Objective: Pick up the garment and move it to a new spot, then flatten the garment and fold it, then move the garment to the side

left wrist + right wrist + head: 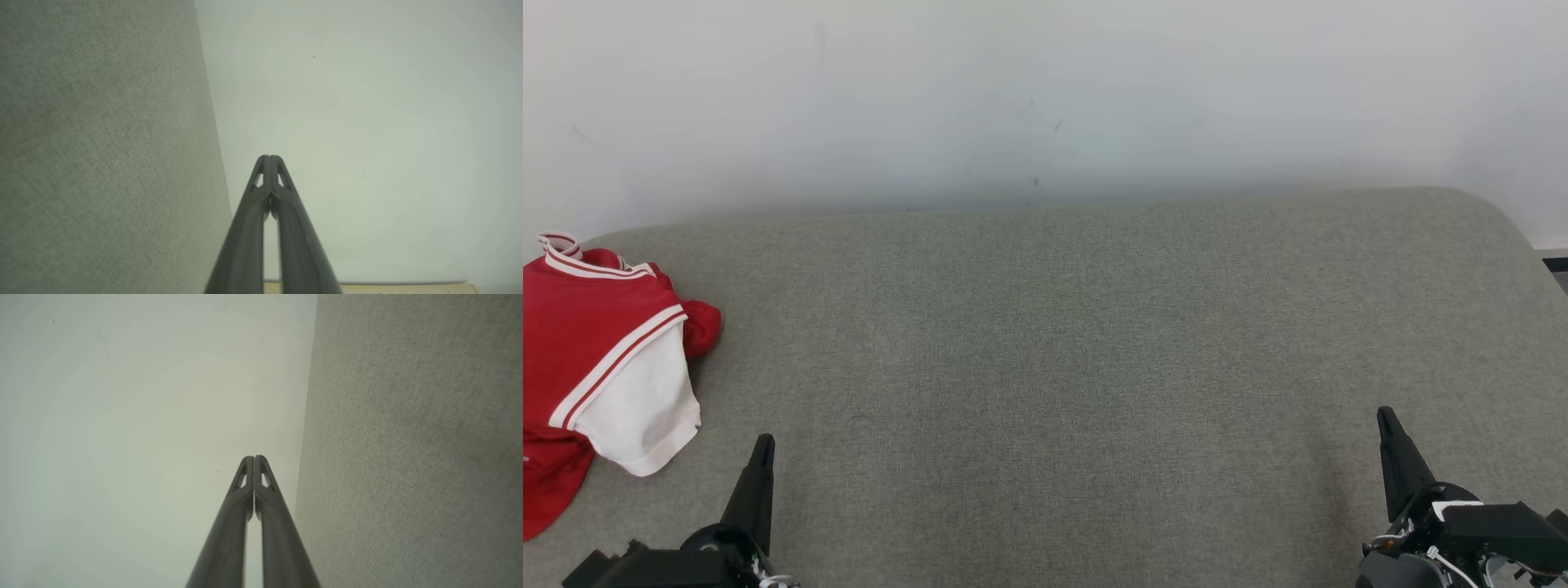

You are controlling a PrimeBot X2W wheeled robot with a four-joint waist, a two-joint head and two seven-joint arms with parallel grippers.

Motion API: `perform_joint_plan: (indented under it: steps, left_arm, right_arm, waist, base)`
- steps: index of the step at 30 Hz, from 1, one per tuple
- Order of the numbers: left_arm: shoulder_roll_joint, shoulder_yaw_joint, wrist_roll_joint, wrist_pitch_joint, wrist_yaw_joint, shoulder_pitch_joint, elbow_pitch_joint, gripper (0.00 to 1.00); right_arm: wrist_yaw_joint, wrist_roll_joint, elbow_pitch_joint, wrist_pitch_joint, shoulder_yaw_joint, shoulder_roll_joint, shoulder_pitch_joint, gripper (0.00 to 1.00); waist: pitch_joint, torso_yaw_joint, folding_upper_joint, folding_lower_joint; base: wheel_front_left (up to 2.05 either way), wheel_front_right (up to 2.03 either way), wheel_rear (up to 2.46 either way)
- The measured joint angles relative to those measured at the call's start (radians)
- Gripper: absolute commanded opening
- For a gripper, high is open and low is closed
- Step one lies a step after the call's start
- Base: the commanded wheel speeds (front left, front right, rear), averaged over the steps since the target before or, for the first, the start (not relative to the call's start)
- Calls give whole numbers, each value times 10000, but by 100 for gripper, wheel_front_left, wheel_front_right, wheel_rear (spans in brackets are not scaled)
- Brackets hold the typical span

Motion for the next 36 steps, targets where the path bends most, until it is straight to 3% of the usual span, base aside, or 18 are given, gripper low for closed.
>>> perform_joint_plan:
  steps: [5, 6, 18, 36]
  left_arm:
    - [0, 0, 0, 0, 0, 0, 0, 0]
    - [-15, -8, 0, -4, 0, 17, 54, 100]
    - [-92, -265, 142, -416, 0, 431, 410, 100]
    - [-81, -414, 2846, -1252, 520, 826, 130, 100]
  right_arm:
    - [0, 0, 0, 0, 0, 0, 0, 0]
    - [0, 0, 54, -8, 4, 4, 21, 100]
    - [0, -295, 499, -420, 462, 54, 369, 100]
    - [0, -3710, 757, -1254, 874, 52, 370, 100]
  waist:
    - [0, 0, 0, 0]
    - [0, 0, -1, 0]
    - [-127, -27, -1, 0]
    - [-393, -29, 0, 2]
  base:
    - [0, 0, 0]
    - [0, 0, 0]
    - [0, 0, 0]
    - [0, 0, 0]
